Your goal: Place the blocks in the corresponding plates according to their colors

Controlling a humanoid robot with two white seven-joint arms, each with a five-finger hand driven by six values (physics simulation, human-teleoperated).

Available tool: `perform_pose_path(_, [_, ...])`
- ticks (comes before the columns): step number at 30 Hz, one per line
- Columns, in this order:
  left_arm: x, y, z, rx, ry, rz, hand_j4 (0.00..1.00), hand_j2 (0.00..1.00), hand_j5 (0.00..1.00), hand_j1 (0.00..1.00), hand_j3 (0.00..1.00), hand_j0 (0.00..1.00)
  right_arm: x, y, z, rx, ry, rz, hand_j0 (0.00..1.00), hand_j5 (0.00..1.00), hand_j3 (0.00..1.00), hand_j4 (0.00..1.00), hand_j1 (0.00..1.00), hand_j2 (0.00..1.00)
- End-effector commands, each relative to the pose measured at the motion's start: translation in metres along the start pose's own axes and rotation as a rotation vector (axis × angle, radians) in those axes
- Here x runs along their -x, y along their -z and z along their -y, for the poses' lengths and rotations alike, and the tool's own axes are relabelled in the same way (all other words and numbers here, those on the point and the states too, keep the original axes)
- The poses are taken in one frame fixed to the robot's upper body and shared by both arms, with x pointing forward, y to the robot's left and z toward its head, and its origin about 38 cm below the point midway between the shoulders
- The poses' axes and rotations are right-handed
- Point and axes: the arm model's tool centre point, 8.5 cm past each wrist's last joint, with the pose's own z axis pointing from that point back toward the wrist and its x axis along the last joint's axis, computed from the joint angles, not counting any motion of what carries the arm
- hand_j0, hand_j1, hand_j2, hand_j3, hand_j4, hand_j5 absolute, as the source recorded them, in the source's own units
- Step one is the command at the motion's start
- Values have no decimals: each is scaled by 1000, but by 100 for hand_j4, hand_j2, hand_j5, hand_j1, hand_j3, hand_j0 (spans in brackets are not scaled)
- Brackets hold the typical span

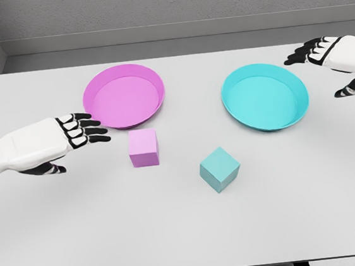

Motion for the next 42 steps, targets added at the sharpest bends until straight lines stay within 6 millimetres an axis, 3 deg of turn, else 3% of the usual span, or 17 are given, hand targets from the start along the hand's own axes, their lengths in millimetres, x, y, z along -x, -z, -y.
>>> perform_pose_path(1, [-1,1,2,3,-11,4,100,100,100,100,100,100,1,0,-1,3,8,-3,100,100,100,100,100,100])
perform_pose_path(7, [3,3,-12,-9,17,5,100,100,100,100,100,100,2,-1,4,13,1,-5,100,100,100,100,100,100])
perform_pose_path(9, [4,10,-8,91,38,14,100,100,100,100,100,100,2,-1,6,16,-3,-6,100,100,100,100,100,100])
perform_pose_path(11, [3,24,-5,164,94,29,100,100,100,100,100,100,3,-4,10,23,-7,-14,100,100,100,100,100,100])
perform_pose_path(14, [1,41,-9,185,152,49,100,100,100,100,100,100,2,-2,33,31,-59,-6,100,100,100,100,100,100])
perform_pose_path(18, [-7,67,-21,166,185,91,100,100,100,100,100,100,-13,24,48,-50,-136,64,100,100,100,100,100,100])
perform_pose_path(19, [-9,74,-26,144,191,105,100,100,100,100,100,100,-24,34,44,-83,-153,104,100,100,100,100,100,100])
perform_pose_path(20, [-9,77,-30,135,198,109,100,100,100,100,100,100,-47,44,40,-107,-189,173,100,100,100,100,100,100])
perform_pose_path(22, [-11,83,-32,128,201,119,100,100,100,100,100,100,-74,49,43,-106,-239,245,100,100,100,100,100,100])
perform_pose_path(26, [-21,106,-29,146,267,146,100,100,100,100,100,100,-83,59,17,-180,-217,289,100,100,100,100,100,100])
perform_pose_path(27, [-21,109,-29,154,289,145,100,100,100,100,100,100,-87,66,3,-218,-220,303,100,100,100,100,100,100])
perform_pose_path(30, [-24,118,-31,154,323,152,100,100,100,100,100,100,-96,79,-3,-220,-221,337,100,100,100,100,100,100])
perform_pose_path(32, [-21,120,-28,158,313,145,100,100,100,100,100,100,-107,91,-22,-256,-199,386,100,100,100,100,100,100])
perform_pose_path(38, [-7,134,-1,220,271,123,100,100,100,100,100,100,-116,101,-22,-241,-196,417,100,100,100,100,100,100])
perform_pose_path(42, [-13,142,9,248,279,145,100,100,100,100,100,100,-121,106,-17,-225,-206,432,100,100,100,100,100,100])
